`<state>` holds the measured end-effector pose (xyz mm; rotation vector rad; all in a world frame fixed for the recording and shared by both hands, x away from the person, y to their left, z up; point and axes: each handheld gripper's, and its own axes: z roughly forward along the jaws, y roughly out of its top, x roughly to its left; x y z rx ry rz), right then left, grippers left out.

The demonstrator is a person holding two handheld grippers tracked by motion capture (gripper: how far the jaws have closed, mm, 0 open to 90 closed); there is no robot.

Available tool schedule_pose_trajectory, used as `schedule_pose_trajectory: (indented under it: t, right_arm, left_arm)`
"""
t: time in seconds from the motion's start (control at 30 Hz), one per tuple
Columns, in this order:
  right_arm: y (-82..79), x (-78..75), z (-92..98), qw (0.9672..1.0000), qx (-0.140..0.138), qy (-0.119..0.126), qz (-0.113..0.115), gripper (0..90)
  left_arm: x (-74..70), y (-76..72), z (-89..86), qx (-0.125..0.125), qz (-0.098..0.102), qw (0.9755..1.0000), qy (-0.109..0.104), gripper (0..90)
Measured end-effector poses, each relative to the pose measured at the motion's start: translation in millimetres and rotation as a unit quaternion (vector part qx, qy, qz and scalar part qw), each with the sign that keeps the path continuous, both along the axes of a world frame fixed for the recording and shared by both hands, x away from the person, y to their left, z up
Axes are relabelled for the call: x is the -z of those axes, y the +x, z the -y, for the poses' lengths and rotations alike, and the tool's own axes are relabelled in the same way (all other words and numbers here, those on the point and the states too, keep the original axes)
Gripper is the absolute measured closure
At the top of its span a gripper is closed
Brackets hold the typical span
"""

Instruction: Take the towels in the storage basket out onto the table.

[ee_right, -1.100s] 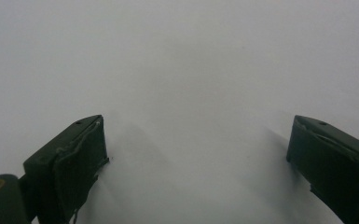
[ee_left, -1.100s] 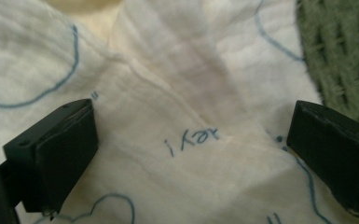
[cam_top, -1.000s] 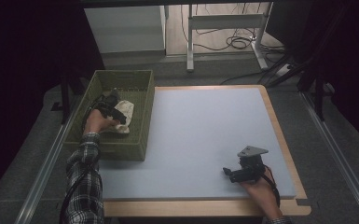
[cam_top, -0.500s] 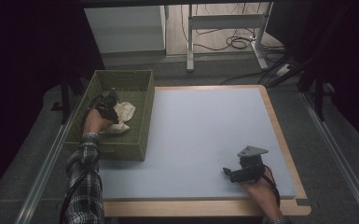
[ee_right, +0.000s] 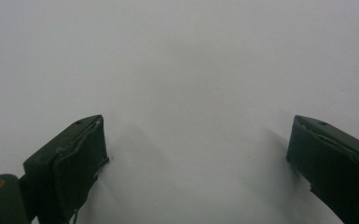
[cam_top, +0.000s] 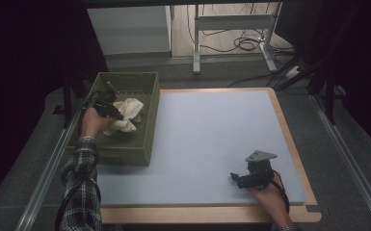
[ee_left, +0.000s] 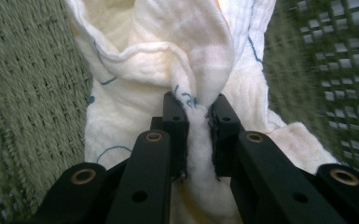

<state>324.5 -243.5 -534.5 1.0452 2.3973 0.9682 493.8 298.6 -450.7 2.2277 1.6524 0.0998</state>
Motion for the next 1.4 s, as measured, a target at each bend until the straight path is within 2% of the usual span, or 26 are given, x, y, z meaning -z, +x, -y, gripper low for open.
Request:
schedule_pose_trajectory:
  t: [0.43,0.63,0.67,0.77,0.8,0.93,0.97,1.0,1.4]
  right_arm:
    - [-0.1,0.0,0.0,1.0000,0.000,0.000,0.000,4.7]
    - [-0.1,0.0,-0.1,1.0000,0.000,0.000,0.000,4.8]
    - [-0.1,0.0,-0.1,1.0000,0.000,0.000,0.000,4.8]
    - [-0.1,0.0,-0.1,1.0000,0.000,0.000,0.000,4.7]
    - [-0.1,0.0,-0.1,1.0000,0.000,0.000,0.000,4.7]
    - [-0.1,0.0,-0.1,1.0000,0.000,0.000,0.000,4.7]
    - [-0.1,0.0,-0.1,1.0000,0.000,0.000,0.000,4.7]
    - [-0.1,0.0,-0.1,1.0000,0.000,0.000,0.000,4.7]
    - [-0.2,-0.1,-0.2,1.0000,0.001,0.001,-0.001,4.7]
  left_arm:
    - [-58.1,-26.6,-3.3,0.013,0.043,0.9989,-0.011,80.2]
    - [-86.1,-41.8,1.0,0.029,0.069,0.9971,-0.015,80.1]
    - [-86.1,-41.8,1.0,0.029,0.069,0.9971,-0.015,80.1]
    - [-97.7,-47.6,3.6,0.038,0.077,0.9961,-0.019,80.1]
    - [-105.7,-51.4,6.2,0.044,0.082,0.9955,-0.019,80.1]
    - [-117.1,-56.3,11.9,0.057,0.090,0.9942,-0.020,80.1]
    - [-124.8,-59.2,16.3,0.062,0.097,0.9932,-0.018,80.1]
    - [-124.8,-59.2,16.3,0.062,0.097,0.9932,-0.018,80.1]
    - [-167.9,-70.2,44.9,0.094,0.123,0.9879,-0.010,80.0]
